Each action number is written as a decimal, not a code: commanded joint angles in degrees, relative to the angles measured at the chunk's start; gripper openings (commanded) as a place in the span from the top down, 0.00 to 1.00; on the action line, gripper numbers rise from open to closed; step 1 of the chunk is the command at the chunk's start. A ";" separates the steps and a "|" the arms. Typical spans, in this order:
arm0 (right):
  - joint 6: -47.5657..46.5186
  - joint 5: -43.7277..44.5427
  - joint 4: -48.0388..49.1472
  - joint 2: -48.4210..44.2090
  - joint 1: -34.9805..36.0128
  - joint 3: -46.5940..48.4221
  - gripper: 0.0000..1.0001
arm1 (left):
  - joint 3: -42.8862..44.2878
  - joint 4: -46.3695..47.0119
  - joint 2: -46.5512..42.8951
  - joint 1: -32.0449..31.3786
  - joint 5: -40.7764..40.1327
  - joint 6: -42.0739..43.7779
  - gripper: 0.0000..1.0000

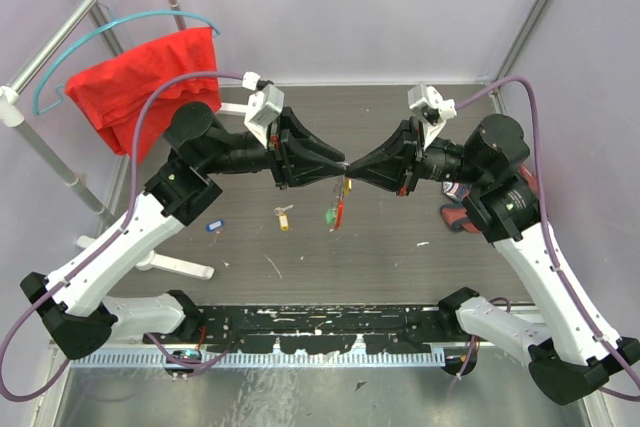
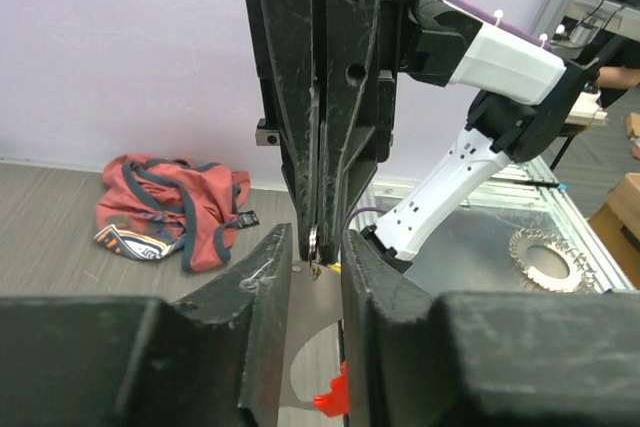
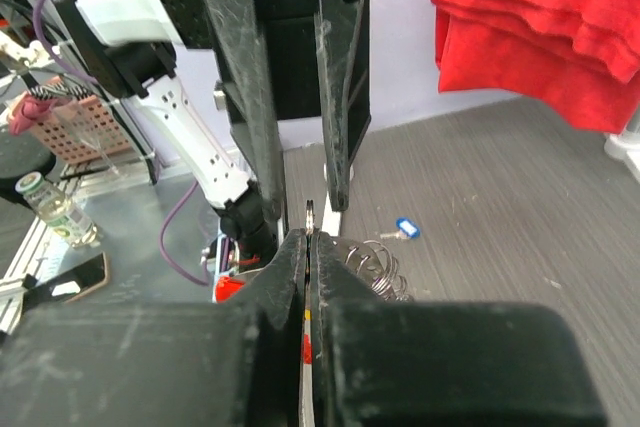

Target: Put the keys on the keyring

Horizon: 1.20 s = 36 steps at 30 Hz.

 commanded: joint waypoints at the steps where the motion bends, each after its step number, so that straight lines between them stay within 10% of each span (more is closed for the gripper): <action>1: -9.08 0.70 -10.13 0.31 0.44 5.92 0.99 | 3.10 -2.98 -0.74 -0.21 0.67 2.30 0.60; 15: -27.36 9.95 -38.17 5.35 3.34 13.30 0.99 | 12.16 -33.34 2.79 -0.20 -1.09 18.18 0.45; 22: -27.98 22.54 -39.68 9.09 16.21 16.07 0.99 | 9.86 -36.09 1.94 -0.25 -2.61 21.95 0.48; 36: -28.00 24.83 -38.67 9.96 18.57 17.07 0.99 | 7.46 -39.78 1.43 -0.26 0.55 24.30 0.60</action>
